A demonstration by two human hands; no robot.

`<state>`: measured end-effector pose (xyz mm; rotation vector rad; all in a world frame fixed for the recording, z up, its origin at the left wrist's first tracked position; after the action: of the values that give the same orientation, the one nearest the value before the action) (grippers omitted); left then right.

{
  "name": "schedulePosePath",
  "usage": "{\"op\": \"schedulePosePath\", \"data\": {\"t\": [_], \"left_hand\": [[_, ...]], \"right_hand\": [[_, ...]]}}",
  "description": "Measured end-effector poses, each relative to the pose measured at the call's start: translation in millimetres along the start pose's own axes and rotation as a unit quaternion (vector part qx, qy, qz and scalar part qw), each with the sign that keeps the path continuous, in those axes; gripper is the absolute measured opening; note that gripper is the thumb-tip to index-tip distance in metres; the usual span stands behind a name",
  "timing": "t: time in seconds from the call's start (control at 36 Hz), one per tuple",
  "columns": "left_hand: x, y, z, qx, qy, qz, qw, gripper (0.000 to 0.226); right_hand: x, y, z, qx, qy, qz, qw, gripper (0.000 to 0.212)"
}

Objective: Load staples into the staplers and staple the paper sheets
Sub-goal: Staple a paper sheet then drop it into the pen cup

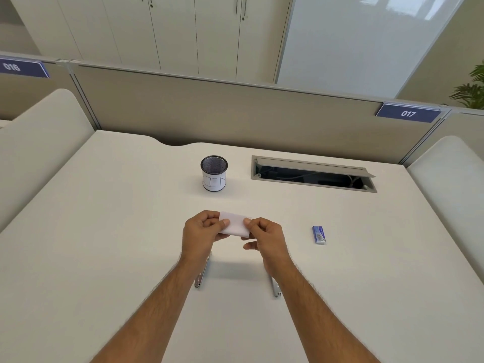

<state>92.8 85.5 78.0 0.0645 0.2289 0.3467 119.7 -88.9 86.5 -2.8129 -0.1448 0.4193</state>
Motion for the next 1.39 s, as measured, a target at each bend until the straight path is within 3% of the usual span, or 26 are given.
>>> {"op": "schedulePosePath", "data": {"t": [0.22, 0.33, 0.81, 0.94, 1.17, 1.39], "left_hand": [[-3, 0, 3, 0.001, -0.004, 0.018, 1.0, 0.013], [-7, -2, 6, 0.006, -0.016, 0.02, 1.0, 0.011], [-14, 2, 7, -0.007, -0.014, 0.031, 0.999, 0.018], [-18, 1, 7, 0.093, -0.038, -0.016, 0.995, 0.034], [-19, 2, 15, 0.224, -0.074, -0.022, 0.972, 0.028], [-16, 8, 9, 0.226, -0.053, -0.002, 0.973, 0.029]], "right_hand": [[-5, -4, 0, 0.033, -0.034, -0.033, 0.998, 0.021], [-8, -11, 3, 0.053, -0.063, -0.062, 0.995, 0.032], [-8, -11, 8, 0.108, -0.041, 0.001, 0.993, 0.023], [-9, -8, 5, 0.095, -0.017, 0.006, 0.995, 0.024], [-14, -7, 3, 0.062, 0.007, 0.03, 0.998, 0.029], [-15, -7, 4, 0.075, 0.013, 0.053, 0.996, 0.034]]}}
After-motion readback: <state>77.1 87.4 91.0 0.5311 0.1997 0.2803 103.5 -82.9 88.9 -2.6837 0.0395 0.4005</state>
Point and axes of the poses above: each hand's wrist, its own x-axis towards the middle knuckle, its own y-axis out of the back of the hand, z = x × y, the point moved 2 cm from there along x, towards the middle knuckle, and after that the axes turned 15 degrees about x, right-handed, at the moved point
